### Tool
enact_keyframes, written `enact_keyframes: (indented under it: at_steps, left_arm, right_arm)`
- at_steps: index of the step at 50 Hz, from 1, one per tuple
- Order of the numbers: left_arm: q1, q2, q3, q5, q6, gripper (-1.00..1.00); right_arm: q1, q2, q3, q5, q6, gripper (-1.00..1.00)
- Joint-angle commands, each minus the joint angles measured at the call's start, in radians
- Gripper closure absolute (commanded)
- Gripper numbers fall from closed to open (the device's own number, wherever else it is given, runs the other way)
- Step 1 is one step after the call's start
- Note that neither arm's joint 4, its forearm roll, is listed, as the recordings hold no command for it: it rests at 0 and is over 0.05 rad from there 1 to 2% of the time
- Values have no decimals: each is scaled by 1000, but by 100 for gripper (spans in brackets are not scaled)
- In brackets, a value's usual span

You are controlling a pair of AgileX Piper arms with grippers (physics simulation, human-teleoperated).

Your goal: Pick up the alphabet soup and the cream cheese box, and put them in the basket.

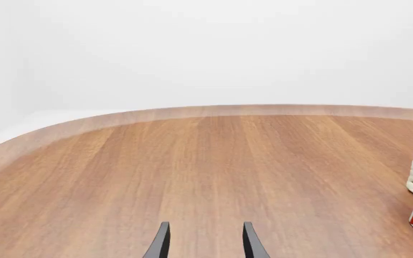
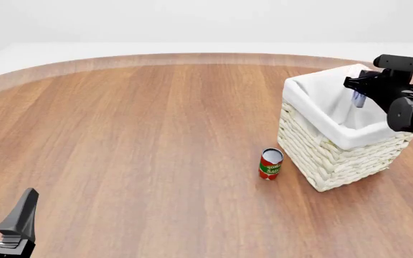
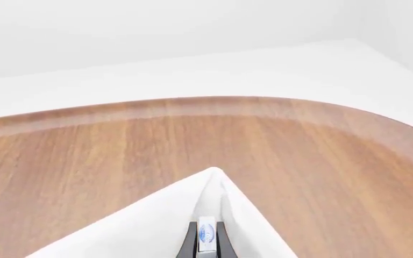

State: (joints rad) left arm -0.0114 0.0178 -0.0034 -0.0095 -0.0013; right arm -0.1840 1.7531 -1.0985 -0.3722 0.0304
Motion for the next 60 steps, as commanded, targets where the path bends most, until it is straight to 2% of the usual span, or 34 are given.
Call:
enact_keyframes:
  at_steps: [1,27,28,45,46,54,56,58,60]
  left_arm:
    - [-1,-1,0,0,0,-100]
    - [-1,-1,0,0,0,-100]
    - [-1,0,0,0,0,-100]
    - [0,-1,0,0,0,-100]
    - [0,-1,0,0,0,-100]
    - [-1,0,0,0,0,-100]
    - [-1,0,0,0,0,-100]
    - [-1,-1,0,0,0,-100]
    - [-1,-1,0,0,0,-100]
  right_arm:
    - [-6,-32,3,-7,22,100]
    - [-6,-21,24,-28,28,100]
    - [-4,-24,28,-30,30,-100]
    - [33,-174,94,-27,56,-100]
    - [43,-209,121,-48,78,-100]
    - [71,-311,224,-92,81,-100]
    - [84,-371,267,-116,108,-100]
    - [86,-410,296,-122,94,-100]
    - [100,-454,327,-131,108,-100]
